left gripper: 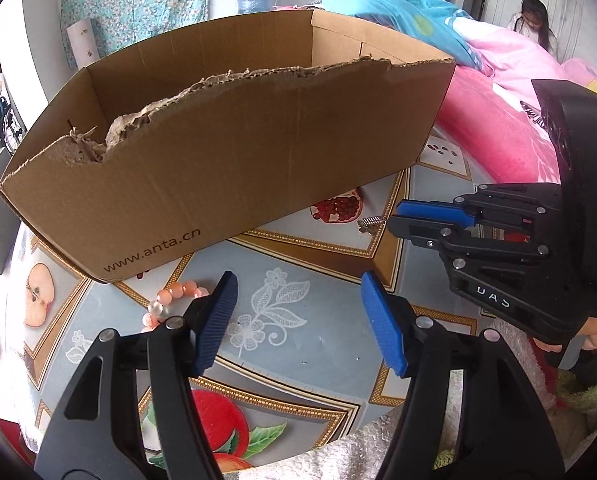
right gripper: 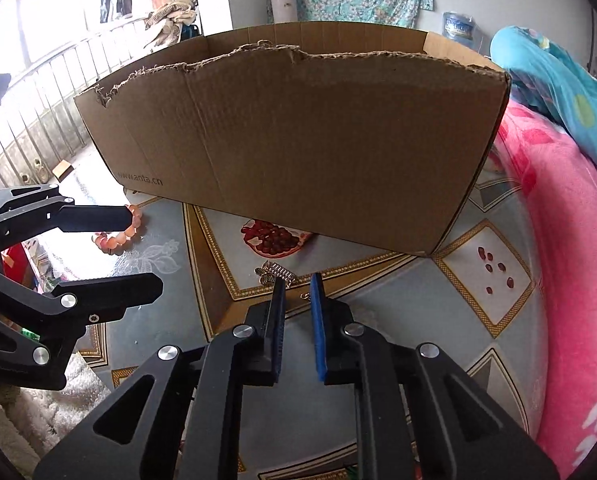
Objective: Organize jewelry
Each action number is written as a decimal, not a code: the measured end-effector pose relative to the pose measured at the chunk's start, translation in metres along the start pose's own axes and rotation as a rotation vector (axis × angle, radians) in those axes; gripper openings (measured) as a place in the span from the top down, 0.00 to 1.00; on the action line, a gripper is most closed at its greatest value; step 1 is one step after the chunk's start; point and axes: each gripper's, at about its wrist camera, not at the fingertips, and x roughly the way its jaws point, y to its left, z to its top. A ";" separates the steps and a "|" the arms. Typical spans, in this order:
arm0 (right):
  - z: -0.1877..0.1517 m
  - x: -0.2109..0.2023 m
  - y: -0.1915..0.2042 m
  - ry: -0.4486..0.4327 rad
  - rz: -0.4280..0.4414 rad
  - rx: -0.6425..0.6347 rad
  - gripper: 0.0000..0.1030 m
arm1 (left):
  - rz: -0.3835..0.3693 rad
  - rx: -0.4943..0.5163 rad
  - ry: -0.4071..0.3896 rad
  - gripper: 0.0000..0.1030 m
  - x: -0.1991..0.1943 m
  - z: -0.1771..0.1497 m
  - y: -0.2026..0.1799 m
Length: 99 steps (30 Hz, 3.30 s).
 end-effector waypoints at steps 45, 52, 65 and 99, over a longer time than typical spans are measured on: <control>-0.014 -0.020 -0.013 0.003 -0.027 0.087 0.70 | 0.037 -0.027 0.068 0.41 0.021 0.004 -0.005; -0.016 -0.013 -0.008 0.003 -0.054 0.050 0.83 | 0.053 -0.036 0.080 0.41 0.024 0.008 -0.005; -0.018 -0.022 -0.030 -0.005 0.013 0.161 0.99 | 0.058 -0.035 0.081 0.41 0.028 0.014 -0.012; -0.023 -0.026 -0.058 -0.062 0.167 0.284 0.99 | -0.101 0.317 -0.003 0.83 0.053 0.028 -0.058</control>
